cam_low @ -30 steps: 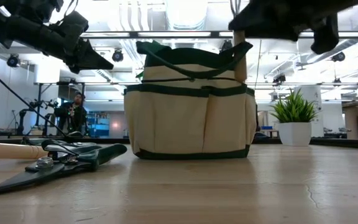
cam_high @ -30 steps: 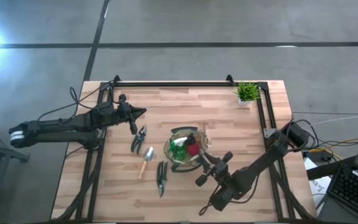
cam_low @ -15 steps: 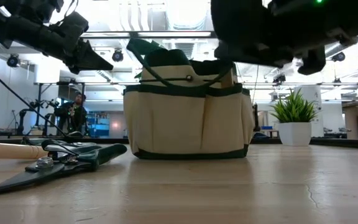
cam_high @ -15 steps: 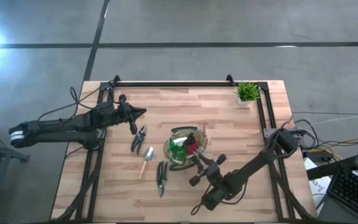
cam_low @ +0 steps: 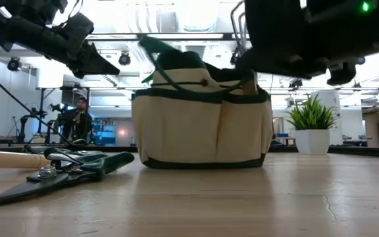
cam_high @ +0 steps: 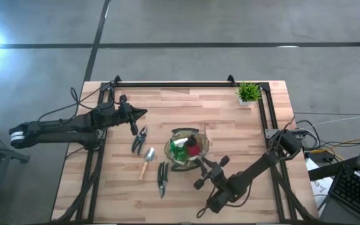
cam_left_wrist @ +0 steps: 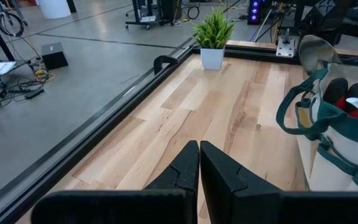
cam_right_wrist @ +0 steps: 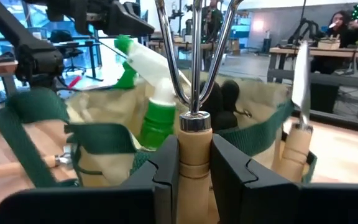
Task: Pick & Place Garden tools in Gardening bag
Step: Put the brown hand rake into the white gardening bag
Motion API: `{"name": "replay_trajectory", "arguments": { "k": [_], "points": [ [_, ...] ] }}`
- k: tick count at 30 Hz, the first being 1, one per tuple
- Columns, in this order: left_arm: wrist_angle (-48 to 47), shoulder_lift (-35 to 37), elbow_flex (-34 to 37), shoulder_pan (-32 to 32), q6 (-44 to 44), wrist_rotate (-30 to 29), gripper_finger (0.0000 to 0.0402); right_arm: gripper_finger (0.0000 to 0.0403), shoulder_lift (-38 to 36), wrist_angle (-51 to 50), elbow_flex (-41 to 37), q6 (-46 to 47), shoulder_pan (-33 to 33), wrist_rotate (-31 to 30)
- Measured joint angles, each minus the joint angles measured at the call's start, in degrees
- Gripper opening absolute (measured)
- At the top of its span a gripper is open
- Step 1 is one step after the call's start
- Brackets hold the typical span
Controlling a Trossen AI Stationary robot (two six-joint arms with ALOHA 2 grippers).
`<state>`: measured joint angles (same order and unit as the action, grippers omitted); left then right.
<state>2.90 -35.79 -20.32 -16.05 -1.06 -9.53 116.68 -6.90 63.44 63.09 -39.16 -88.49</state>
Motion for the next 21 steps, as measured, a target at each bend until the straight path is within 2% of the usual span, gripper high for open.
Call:
{"name": "replay_trajectory", "arguments": {
  "k": [5,21],
  "points": [
    [0.0,0.0,0.0,0.0,0.0,0.0,0.002,0.005,0.0,0.0,-1.9,4.2,0.2,-0.4],
    [0.0,0.0,0.0,0.0,0.0,0.0,0.0019,0.005,0.0,0.0,-3.2,4.5,1.8,4.2]
  ]
}}
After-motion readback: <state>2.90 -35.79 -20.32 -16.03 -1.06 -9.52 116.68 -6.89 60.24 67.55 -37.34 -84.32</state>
